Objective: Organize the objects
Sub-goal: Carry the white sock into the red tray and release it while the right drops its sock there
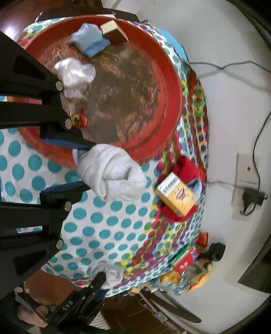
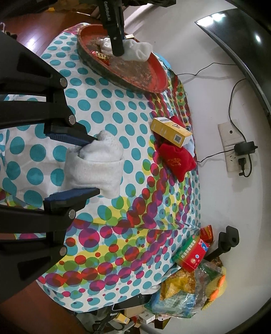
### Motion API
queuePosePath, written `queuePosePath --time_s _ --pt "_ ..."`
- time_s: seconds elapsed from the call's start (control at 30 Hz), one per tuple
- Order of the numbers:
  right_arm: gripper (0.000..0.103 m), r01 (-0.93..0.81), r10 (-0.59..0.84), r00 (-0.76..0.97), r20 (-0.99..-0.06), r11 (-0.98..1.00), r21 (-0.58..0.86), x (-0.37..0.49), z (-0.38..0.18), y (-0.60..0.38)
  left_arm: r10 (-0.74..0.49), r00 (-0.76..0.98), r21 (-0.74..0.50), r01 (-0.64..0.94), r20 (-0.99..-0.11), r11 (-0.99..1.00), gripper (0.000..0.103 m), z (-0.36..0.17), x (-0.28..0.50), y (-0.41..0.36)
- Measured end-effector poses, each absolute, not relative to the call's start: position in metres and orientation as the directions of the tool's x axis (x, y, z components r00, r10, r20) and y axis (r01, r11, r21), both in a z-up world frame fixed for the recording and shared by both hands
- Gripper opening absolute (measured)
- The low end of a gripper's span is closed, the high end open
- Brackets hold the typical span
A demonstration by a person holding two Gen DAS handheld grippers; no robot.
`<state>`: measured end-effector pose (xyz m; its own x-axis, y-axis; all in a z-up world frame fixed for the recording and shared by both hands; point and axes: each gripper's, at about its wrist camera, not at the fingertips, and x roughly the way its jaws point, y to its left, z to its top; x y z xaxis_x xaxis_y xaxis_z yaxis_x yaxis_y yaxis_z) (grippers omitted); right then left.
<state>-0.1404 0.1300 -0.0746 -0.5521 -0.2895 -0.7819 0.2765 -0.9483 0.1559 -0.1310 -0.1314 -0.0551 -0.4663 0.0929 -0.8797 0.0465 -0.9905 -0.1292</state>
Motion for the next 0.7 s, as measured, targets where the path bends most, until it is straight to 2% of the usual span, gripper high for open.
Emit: queuePosePath --time_s 0.7 --pt "0.037 0.291 -0.272 -0.546 -0.793 -0.949 0.125 -0.141 -0.073 0.113 -0.021 -0.435 -0.038 0.125 -0.900 -0.991 0.031 -0.068 -0.121 -0.207"
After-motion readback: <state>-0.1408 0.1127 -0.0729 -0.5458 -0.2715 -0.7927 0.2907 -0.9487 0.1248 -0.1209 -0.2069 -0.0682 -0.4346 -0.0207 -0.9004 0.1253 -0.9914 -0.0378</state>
